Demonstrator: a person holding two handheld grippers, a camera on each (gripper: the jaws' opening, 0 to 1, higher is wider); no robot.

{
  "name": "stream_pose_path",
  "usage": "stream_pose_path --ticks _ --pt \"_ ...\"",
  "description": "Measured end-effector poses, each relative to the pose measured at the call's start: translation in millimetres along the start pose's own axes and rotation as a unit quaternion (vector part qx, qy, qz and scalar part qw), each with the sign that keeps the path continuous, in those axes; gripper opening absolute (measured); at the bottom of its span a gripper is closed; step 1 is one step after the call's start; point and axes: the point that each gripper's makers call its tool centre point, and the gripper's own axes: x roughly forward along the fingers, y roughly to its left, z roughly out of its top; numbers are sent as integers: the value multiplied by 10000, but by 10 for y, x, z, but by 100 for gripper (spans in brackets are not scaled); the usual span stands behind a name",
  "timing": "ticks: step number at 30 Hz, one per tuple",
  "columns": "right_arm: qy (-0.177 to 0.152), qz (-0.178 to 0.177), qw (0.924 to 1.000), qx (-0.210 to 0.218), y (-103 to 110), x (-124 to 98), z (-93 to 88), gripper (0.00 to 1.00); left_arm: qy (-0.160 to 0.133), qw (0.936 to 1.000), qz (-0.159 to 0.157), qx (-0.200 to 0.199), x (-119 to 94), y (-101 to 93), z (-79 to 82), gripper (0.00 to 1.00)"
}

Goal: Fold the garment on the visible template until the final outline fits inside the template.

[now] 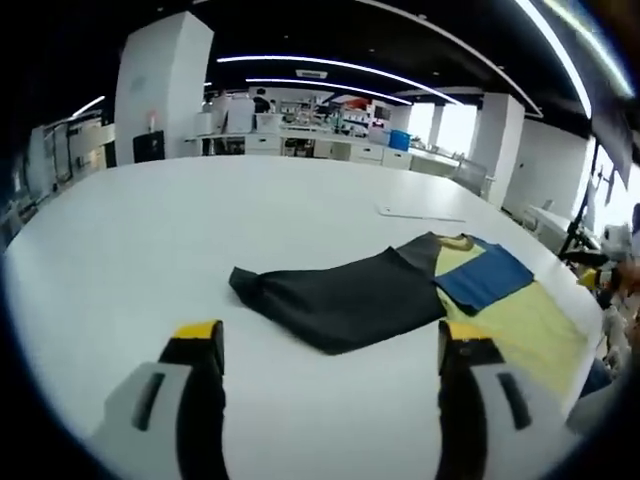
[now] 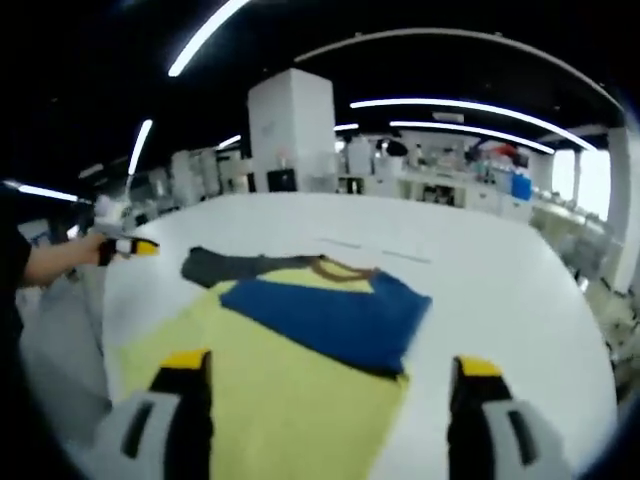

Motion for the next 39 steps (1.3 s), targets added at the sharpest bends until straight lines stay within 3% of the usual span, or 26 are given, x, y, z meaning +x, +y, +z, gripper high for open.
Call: stream_pose_path --ticks 9,15,19,23,28,34,39 --pt "12 90 9999 102 163 -242 -16 99 -136 9987 420 -258 188 220 -23 69" --pt "121 96 9999 21 209 -266 -64 99 -235 9966 672 -416 314 316 -29 54" --pt "140 88 9999 29 203 -247 -82 99 -265 9950 937 -243 389 376 -22 42" --pt "116 68 9999 100 207 -197 -62 98 -211 9947 952 -337 515 440 -63 33" --pt "105 92 9999 65 267 -171 -36 99 -127 9941 1007 -379 525 424 -142 27" --pt "87 13 9999 102 213 -189 -43 98 90 9937 1028 -436 572 390 -244 13" --pt "78 -101 9998 179 172 -190 -40 97 244 9938 1002 -415 655 412 -319 8"
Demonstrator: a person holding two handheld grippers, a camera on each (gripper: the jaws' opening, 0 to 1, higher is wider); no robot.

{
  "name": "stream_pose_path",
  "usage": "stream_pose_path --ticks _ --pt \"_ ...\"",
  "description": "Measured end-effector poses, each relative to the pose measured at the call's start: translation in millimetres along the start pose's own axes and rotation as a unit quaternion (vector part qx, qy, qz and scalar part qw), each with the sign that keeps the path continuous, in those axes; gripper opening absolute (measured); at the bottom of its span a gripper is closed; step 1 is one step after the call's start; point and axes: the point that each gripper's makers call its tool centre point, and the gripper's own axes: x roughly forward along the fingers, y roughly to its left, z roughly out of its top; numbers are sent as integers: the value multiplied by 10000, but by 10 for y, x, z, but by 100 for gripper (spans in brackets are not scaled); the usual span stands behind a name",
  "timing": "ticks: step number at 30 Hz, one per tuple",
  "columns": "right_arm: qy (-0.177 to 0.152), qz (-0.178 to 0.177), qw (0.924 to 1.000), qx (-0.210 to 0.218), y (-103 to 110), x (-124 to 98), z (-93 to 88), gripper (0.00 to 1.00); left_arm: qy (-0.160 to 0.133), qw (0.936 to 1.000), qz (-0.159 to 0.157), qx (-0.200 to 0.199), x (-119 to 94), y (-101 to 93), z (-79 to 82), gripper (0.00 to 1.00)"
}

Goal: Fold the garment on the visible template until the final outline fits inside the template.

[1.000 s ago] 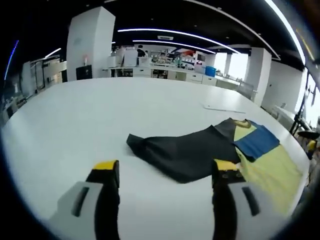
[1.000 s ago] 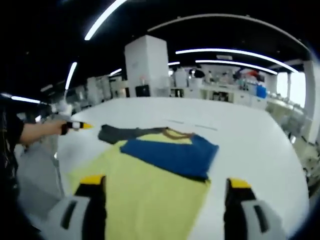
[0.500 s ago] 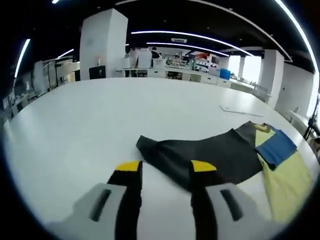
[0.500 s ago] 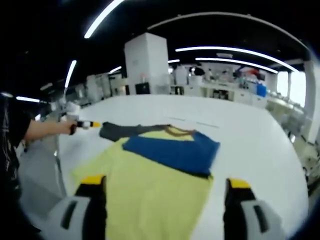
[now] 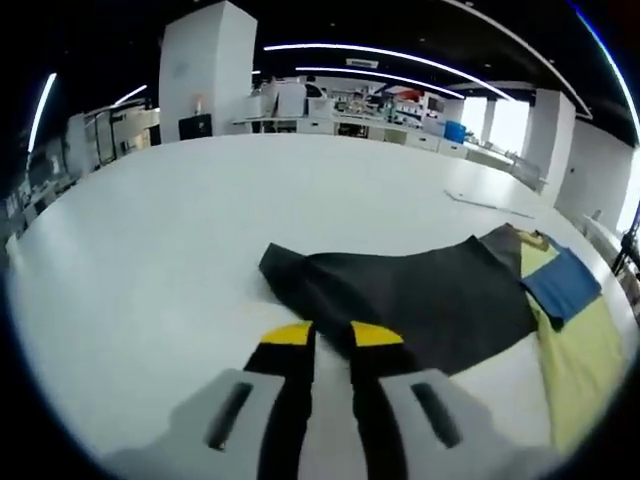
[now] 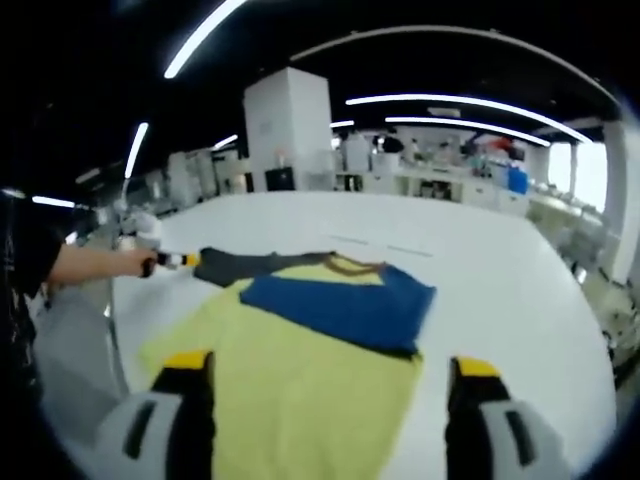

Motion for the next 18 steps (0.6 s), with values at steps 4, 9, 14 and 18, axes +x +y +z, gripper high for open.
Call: stream_pose_path --ticks 4,9,14,18 --pt "21 -17 10000 52 19 20 -25 96 155 9999 21 41 98 31 -26 4" --pt "82 -33 10000 17 54 40 -61 96 182 9998 39 111 135 73 -28 2" --pt "54 -20 10000 80 78 39 -59 95 165 9998 52 14 160 118 -13 0" --pt "29 -21 10000 68 77 20 -47 95 175 9996 73 190 157 116 4 0"
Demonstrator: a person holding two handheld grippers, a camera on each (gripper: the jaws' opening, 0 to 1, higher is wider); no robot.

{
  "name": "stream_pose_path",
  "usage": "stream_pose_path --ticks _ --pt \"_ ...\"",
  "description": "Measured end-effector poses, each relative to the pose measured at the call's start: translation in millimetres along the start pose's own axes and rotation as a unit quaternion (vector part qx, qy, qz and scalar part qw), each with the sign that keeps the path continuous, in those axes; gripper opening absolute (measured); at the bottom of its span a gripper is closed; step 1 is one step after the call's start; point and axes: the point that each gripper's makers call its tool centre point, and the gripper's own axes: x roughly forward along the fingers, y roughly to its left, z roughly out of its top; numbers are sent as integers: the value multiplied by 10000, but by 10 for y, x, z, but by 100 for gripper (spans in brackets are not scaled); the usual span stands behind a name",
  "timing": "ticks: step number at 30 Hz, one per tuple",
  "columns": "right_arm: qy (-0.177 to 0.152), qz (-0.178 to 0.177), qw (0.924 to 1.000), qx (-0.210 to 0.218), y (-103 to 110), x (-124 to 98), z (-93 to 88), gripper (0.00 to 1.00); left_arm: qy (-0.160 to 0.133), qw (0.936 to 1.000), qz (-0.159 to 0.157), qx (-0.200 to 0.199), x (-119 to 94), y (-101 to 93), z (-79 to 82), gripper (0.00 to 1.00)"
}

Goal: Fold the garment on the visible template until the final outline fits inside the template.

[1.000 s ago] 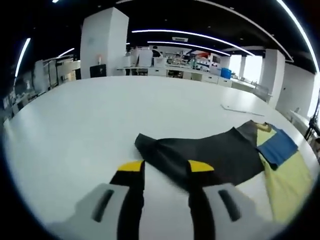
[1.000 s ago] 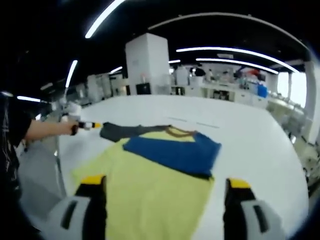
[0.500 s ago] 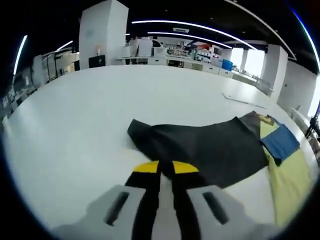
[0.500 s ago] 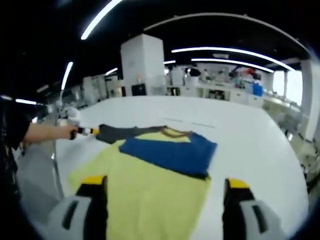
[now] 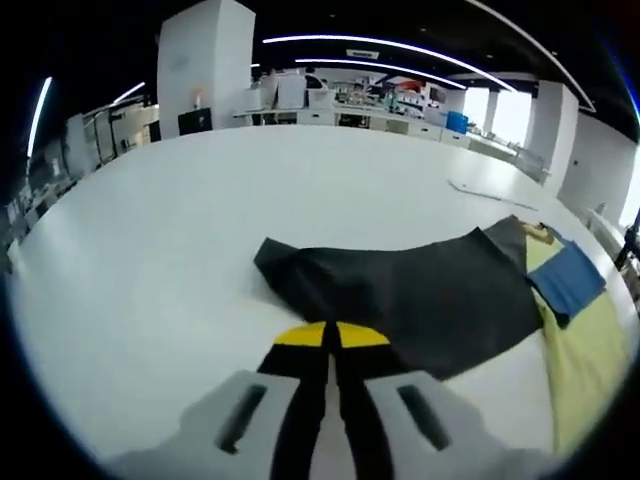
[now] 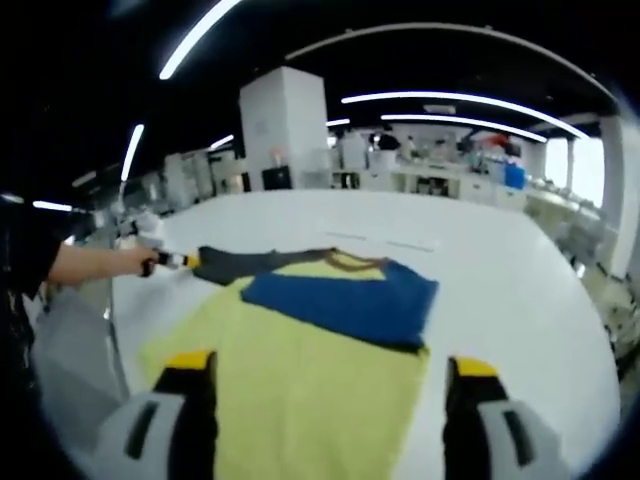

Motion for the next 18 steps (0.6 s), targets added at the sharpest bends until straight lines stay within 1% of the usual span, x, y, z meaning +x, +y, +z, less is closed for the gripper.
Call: stream_pose_path --ticks 2,4,6,7,8,10,13,15,17,18 --pt "-6 -19 10000 -6 -11 -11 1 95 -31 10000 -18 82 -27 -53 41 0" --pt "-10 -30 10000 -2 -10 -24 -2 95 -98 9999 -78 41 -39 -67 88 0" --pt "-10 -39 10000 1 -14 -28 -6 95 -230 9992 -131 -309 -82 -128 161 0" --pt "-16 -58 10000 -4 -22 -30 -10 95 -363 9984 -182 -402 -146 -199 220 0" --pt "-14 -69 10000 -2 -26 -33 -15 95 -450 9977 -211 -468 -139 -232 267 0" --pt "4 -65 10000 -14 -21 -43 -21 95 -467 9974 -235 -491 -142 -276 311 0" --pt "11 -62 10000 -29 -14 -49 -25 95 -574 9964 -345 -516 -234 -409 426 0" --pt "6 -59 10000 -35 -9 -51 -25 95 -654 9955 -403 -549 -255 -422 475 0" --pt "9 -51 10000 -32 2 -51 -29 95 -745 9946 -465 -547 -335 -543 573 0" --pt "8 -51 10000 -34 8 -53 -30 95 -763 9942 -496 -573 -339 -577 590 0"
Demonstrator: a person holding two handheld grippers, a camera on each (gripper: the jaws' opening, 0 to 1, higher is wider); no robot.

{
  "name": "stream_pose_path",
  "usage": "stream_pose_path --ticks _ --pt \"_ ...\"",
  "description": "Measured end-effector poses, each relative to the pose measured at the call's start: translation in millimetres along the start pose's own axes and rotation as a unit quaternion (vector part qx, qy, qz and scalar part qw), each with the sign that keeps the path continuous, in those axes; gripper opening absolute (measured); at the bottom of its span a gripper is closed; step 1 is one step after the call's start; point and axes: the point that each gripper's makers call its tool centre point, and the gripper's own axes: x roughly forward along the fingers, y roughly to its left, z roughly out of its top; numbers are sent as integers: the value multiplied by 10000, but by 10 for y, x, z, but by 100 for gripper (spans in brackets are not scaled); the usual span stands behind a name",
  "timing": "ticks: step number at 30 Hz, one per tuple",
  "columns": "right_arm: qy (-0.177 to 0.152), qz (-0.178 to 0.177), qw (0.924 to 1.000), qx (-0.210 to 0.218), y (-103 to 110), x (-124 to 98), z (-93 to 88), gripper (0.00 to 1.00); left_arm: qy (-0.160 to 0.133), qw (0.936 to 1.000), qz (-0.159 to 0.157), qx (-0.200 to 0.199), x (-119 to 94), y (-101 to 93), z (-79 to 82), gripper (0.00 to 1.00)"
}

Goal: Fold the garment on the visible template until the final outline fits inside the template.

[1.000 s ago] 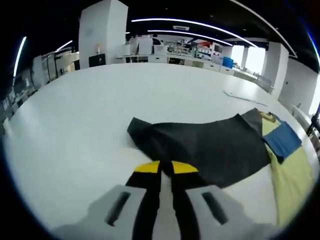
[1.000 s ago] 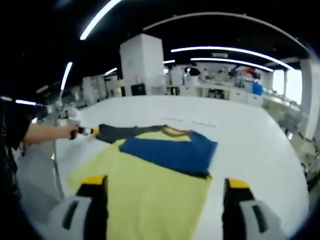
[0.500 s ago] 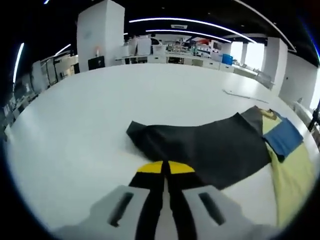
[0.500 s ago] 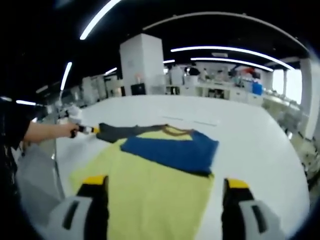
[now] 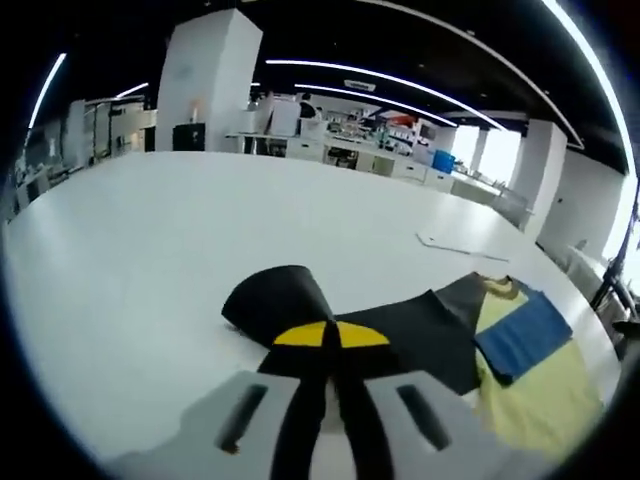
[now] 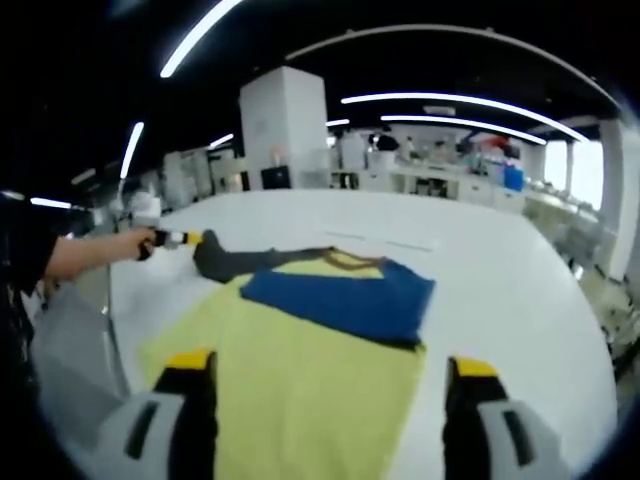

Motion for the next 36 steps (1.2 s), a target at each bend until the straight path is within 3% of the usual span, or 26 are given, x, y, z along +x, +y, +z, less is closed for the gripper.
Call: stream_pose_path --ticks 5,15,20,25,36 --pt "1 -31 10000 -37 -4 -6 3 95 -162 9995 -182 -209 15 -170 143 0" --pt "38 -34 9999 -94 10 -31 -12 96 -457 9967 -644 -174 15 -672 467 0" --pt "47 -86 9999 -118 -7 -58 -24 96 -492 9941 -964 -18 44 -1013 545 0" --pt "50 -92 9999 -132 0 -73 -32 96 -524 9916 -1181 -19 92 -1214 617 0" --pt "135 -162 9997 -144 -26 -101 -110 95 -461 9854 -1638 34 148 -1777 625 0"
